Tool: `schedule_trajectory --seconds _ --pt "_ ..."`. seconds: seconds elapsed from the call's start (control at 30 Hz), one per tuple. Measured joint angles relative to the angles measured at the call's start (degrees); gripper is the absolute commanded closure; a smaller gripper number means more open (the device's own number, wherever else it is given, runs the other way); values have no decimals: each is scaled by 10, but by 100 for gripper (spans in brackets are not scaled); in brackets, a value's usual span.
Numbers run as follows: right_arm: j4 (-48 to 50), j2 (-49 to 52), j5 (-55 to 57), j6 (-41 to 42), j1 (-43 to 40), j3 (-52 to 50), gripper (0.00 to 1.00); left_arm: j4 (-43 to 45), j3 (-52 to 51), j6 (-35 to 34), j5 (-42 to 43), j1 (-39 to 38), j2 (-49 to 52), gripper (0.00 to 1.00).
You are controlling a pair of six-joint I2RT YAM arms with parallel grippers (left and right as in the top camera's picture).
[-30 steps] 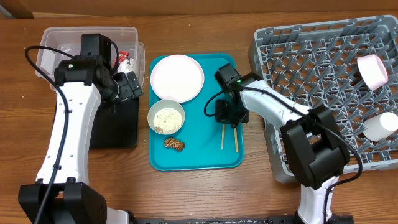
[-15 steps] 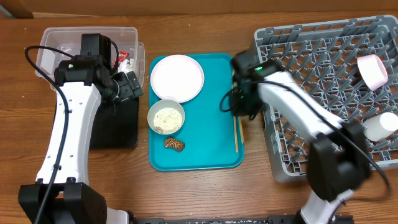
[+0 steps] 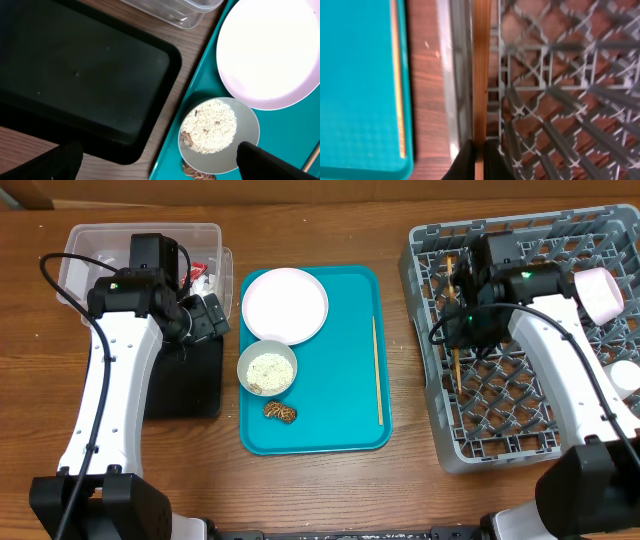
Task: Sort waste into correct bins and load items into the dishwasher
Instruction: 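Return the right gripper to the remaining chopstick on the tray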
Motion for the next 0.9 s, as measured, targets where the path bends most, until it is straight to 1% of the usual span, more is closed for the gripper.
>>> schedule_trajectory --seconds 0.1,0.17,0.2,0.23,0.3,0.33,0.37,0.53,0.63,0.73,0.87,0.9 --pt "6 5 -1 -4 1 -29 96 1 0 0 0 0 0 0" --pt "6 7 -3 -4 1 -33 93 1 0 0 0 0 0 0" --pt "7 7 -5 -5 1 -33 86 1 0 0 0 0 0 0" --pt "7 7 -5 -5 1 -33 77 1 0 0 0 0 0 0" --pt "7 8 -6 -5 1 -33 71 1 0 0 0 0 0 0" --pt "7 8 -6 -6 1 -33 64 1 0 0 0 0 0 0" --pt "7 8 -7 -7 1 -33 61 1 0 0 0 0 0 0" --pt "5 8 -9 3 1 -33 60 1 0 0 0 0 0 0" --pt "-3 9 -24 14 2 -10 59 1 0 0 0 0 0 0" --pt "16 9 -59 21 11 26 51 1 0 0 0 0 0 0" --pt "33 11 -89 26 62 37 50 1 0 0 0 0 0 0" --pt "42 18 -92 31 86 37 50 1 0 0 0 0 0 0"
